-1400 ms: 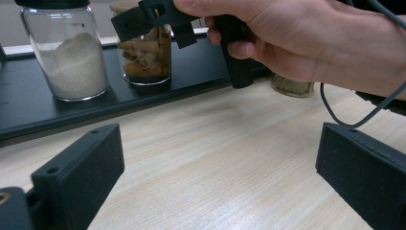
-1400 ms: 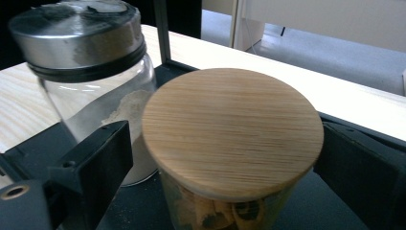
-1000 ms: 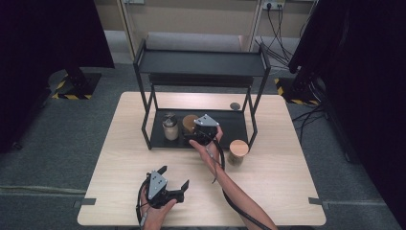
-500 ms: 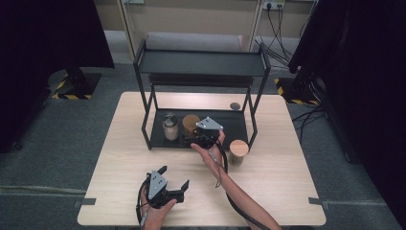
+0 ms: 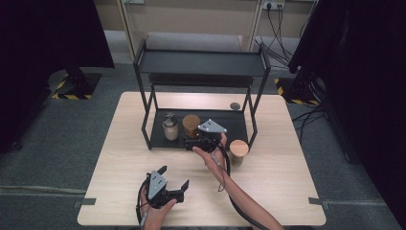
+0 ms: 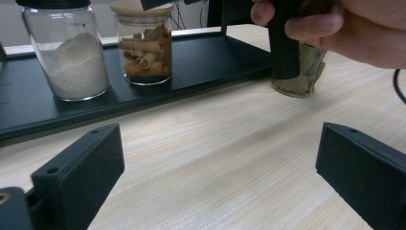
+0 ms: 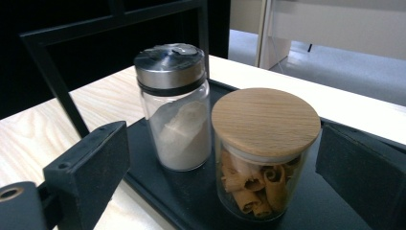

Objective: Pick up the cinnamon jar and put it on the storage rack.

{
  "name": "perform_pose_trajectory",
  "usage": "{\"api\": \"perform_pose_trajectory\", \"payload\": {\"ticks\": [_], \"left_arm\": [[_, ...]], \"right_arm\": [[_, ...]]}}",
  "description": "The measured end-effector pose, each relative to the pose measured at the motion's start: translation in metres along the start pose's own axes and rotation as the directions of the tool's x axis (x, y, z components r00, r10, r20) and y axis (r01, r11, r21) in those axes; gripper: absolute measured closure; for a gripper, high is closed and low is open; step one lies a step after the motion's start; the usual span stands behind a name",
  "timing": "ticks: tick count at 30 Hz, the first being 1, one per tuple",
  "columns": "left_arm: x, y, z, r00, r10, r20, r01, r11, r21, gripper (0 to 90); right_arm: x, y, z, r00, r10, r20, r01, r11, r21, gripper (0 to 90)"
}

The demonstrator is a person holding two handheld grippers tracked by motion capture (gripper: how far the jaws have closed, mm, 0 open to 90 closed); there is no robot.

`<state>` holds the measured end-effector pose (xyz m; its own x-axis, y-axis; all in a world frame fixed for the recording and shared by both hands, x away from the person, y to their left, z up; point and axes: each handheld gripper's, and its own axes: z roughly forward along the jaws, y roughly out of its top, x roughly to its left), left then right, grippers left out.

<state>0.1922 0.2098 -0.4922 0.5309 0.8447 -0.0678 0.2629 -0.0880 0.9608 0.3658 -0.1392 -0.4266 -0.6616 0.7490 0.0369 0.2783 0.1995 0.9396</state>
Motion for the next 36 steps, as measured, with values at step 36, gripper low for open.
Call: {"api": "perform_pose_trajectory", "payload": {"ticks": [36], "left_arm": [[0.000, 0.000, 0.000, 1.0000, -0.003, -0.003, 0.003, 1.0000, 0.002, 2.2]], "right_arm": [[-0.001, -0.015, -0.040, 0.9974, -0.012, -0.071, 0.009, 0.999, -0.044, 4.7]]}}
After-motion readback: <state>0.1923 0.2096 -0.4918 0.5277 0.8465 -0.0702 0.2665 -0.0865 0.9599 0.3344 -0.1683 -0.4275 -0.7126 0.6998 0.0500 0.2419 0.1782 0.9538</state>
